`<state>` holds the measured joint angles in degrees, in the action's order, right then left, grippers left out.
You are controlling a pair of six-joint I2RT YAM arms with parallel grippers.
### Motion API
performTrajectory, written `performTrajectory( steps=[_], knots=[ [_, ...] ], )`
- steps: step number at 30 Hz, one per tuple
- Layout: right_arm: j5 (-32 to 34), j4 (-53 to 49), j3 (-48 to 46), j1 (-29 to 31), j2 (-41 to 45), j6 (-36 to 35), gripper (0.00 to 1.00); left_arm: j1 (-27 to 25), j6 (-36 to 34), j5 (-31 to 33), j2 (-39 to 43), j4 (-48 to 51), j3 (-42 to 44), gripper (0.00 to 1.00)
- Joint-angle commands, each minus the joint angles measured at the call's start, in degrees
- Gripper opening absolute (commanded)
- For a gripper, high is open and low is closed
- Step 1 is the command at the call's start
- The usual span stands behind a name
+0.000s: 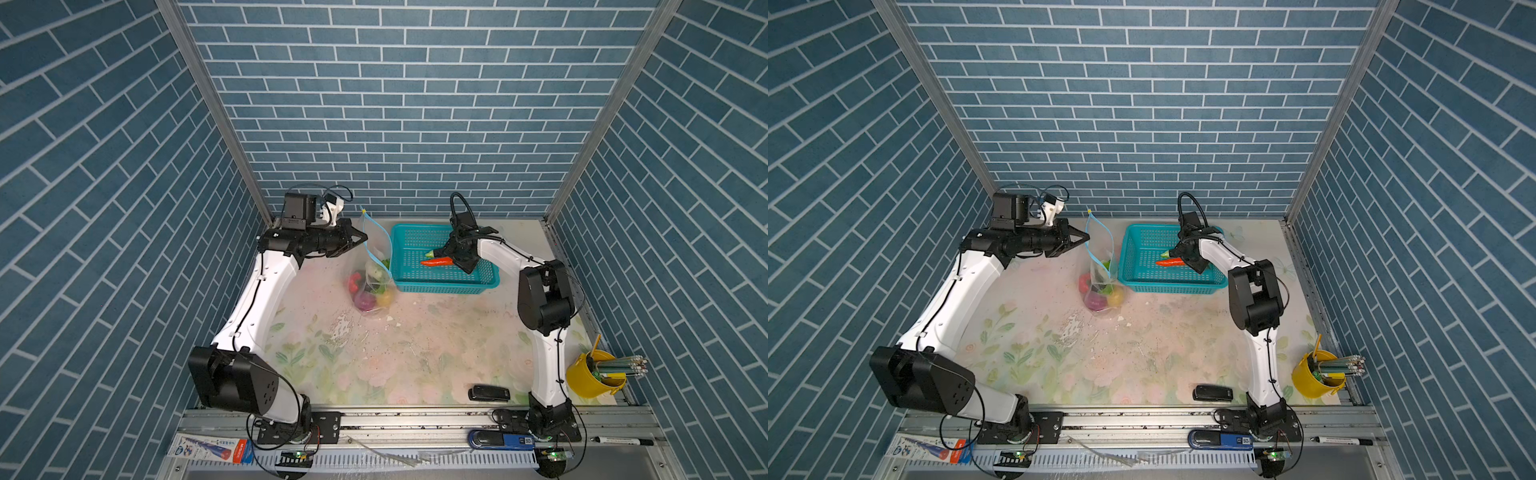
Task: Place the food in the zip-top bag and seal the zipper
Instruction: 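Close the right gripper on the carrot's leafy top and lift it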
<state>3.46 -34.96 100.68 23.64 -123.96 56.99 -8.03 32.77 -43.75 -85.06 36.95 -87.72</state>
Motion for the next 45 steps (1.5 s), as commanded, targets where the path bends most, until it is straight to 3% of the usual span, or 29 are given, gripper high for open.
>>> performTrajectory(
  steps=[1, 18, 25, 34, 42, 45],
  knots=[
    [1.2, -0.7, 1.8, -0.7, -1.3, 0.1, 0.73, 0.3, -0.2, -0.1, 1.4, -0.6, 0.4, 0.00],
    [-1.1, 1.1, 2.9, -0.9, -4.6, 3.2, 0.59, 0.3, -0.5, 0.0, 1.8, -0.2, 0.6, 0.00],
    [-0.4, -0.9, 4.1, -0.9, -4.8, 5.7, 0.70, 0.3, -0.7, 0.2, 2.2, 0.1, 0.6, 0.00],
    [-0.9, -1.5, 7.2, -1.0, -7.4, 6.1, 0.66, 0.3, -0.9, 0.1, 2.2, 0.3, 0.5, 0.00],
    [-1.5, -3.4, 10.7, -0.8, -9.4, 6.0, 0.72, 0.4, -1.3, 0.0, 1.9, 0.7, 0.4, 0.00],
    [-1.8, -3.7, 11.5, -0.7, -10.0, 5.8, 0.70, 0.5, -1.7, 0.1, 1.9, 1.1, 0.2, 0.00]
  ],
)
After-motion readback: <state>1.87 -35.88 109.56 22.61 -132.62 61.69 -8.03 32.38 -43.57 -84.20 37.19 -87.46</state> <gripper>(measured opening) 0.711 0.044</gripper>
